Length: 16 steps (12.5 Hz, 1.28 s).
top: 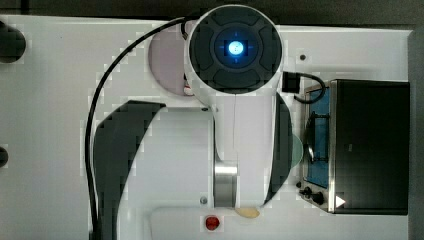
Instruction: Drag strainer right to left.
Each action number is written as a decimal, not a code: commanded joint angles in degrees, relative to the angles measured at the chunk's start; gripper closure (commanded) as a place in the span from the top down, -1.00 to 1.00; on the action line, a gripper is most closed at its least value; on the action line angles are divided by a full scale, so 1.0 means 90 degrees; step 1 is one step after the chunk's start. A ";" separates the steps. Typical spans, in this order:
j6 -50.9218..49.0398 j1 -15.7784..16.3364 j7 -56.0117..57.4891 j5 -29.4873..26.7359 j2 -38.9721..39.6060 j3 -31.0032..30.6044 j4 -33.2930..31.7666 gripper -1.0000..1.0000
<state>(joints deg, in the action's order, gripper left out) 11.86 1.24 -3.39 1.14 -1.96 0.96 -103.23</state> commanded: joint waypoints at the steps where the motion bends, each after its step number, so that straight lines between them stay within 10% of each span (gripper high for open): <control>1: -0.1411 0.0036 -0.0154 0.0156 -0.3372 0.0276 -0.1934 0.58; 3: -0.1405 0.0037 -0.0154 0.0156 -0.3334 0.0275 -0.1973 1.00; 16: 0.3516 0.0044 -0.2845 0.0156 -0.0698 0.0123 -0.4435 1.00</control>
<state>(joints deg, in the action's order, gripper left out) 40.73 2.09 -21.46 2.02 -3.99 3.65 -144.69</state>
